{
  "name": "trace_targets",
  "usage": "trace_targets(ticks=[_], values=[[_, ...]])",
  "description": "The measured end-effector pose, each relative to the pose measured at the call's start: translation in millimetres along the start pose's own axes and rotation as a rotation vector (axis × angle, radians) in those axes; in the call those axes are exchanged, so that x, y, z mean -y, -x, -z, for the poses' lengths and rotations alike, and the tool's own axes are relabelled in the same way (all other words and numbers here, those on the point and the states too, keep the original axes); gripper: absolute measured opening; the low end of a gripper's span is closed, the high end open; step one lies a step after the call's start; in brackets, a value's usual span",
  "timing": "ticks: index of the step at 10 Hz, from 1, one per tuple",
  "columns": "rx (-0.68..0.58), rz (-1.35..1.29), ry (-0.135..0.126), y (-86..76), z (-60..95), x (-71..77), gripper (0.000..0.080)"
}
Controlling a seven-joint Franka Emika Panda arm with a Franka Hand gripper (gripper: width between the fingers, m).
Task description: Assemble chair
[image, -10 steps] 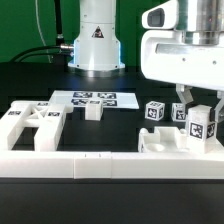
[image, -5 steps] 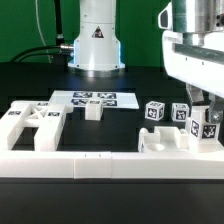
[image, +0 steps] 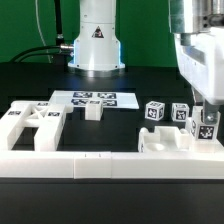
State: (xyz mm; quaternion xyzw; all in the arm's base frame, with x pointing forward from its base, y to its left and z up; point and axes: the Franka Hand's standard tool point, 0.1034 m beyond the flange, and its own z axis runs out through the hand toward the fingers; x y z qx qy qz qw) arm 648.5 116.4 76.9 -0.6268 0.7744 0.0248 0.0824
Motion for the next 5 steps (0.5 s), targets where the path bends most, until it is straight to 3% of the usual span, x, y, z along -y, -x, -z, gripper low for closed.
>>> trace_targets(ticks=[5], values=[[-0.005, -0.148, -0.015, -2.1, 0.6, 0.3, 0.0293]])
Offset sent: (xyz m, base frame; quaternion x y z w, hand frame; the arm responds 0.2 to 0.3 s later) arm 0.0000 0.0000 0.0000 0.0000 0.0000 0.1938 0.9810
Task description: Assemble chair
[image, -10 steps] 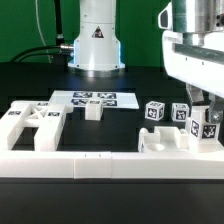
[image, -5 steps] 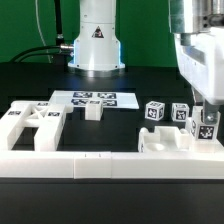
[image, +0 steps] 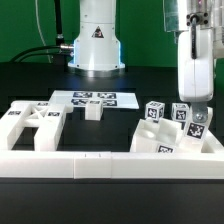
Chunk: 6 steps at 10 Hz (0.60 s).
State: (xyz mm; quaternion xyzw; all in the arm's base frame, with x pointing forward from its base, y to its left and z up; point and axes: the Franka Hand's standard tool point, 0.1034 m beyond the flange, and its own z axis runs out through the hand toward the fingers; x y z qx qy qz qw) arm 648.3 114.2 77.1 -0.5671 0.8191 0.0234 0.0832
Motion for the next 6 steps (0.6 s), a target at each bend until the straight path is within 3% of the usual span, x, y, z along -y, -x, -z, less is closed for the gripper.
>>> trace_targets(ticks=[1, 2, 3, 5, 6], values=[[0.001, 0.012, 0.0, 1.6, 0.6, -0.6, 0.0496], [0.008, 0.034, -0.007, 6.9, 7.9, -2.4, 0.0496], [0.017, 0.071, -0.018, 6.6, 21.0, -6.2, 0.0616], [0.026, 0.15, -0.024, -7.9, 51.6, -21.6, 0.0639], [0.026, 0.135, 0.005, -13.9, 64.3, -28.0, 0.0648]])
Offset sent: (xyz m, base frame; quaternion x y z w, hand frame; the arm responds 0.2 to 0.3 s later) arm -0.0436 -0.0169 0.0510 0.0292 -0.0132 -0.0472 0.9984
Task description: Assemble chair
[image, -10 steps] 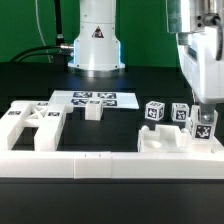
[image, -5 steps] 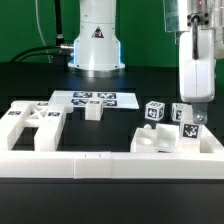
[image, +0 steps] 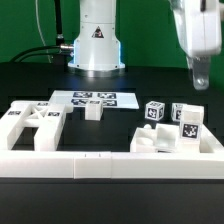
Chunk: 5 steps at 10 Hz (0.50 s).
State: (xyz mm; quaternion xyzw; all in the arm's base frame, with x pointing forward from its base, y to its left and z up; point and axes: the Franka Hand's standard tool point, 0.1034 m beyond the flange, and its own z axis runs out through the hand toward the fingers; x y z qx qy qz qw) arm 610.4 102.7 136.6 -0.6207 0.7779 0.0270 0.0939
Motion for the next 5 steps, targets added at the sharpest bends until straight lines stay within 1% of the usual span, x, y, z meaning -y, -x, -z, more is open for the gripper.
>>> trace_targets(ticks=[1, 2, 5], values=[[0.001, -0.013, 0.013, 0.0, 3.8, 1.0, 0.0648], [0.0, -0.002, 0.012, 0.4, 0.3, 0.4, 0.0649], [-0.001, 0.016, 0.014, 0.0, -0.9, -0.5, 0.0649]])
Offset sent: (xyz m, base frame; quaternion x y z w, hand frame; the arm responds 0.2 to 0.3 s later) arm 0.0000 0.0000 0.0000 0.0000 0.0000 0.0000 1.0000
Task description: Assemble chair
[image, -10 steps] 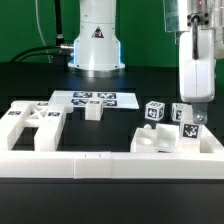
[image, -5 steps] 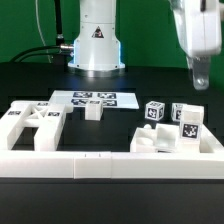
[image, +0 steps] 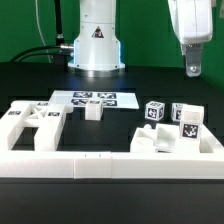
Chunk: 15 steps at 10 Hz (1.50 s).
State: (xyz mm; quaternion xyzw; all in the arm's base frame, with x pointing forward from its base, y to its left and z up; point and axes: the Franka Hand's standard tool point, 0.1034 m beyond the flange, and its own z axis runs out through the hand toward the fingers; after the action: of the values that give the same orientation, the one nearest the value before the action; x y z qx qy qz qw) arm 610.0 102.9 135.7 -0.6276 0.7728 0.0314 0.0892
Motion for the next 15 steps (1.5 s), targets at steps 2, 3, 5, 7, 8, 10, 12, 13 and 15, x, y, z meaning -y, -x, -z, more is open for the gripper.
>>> trace_targets(ticks=[2, 3, 5, 7, 8, 10, 12, 13, 15], values=[[-0.014, 0.165, 0.001, -19.9, 0.4, -12.8, 0.0649], [-0.029, 0.253, -0.006, -38.6, -0.9, -23.4, 0.0649], [-0.048, 0.266, -0.019, -63.7, -9.3, -36.5, 0.0649], [-0.044, 0.323, -0.017, -59.2, -8.1, -35.3, 0.0649], [-0.045, 0.392, -0.015, -59.4, -8.5, -35.6, 0.0649], [-0.053, 0.671, 0.056, -57.7, -10.2, -40.3, 0.0649], [-0.047, 0.859, 0.088, -57.2, -16.1, -39.7, 0.0649], [-0.044, 0.947, 0.09, -57.3, -15.9, -39.6, 0.0649], [-0.039, 1.069, 0.094, -57.4, -16.1, -39.7, 0.0649]])
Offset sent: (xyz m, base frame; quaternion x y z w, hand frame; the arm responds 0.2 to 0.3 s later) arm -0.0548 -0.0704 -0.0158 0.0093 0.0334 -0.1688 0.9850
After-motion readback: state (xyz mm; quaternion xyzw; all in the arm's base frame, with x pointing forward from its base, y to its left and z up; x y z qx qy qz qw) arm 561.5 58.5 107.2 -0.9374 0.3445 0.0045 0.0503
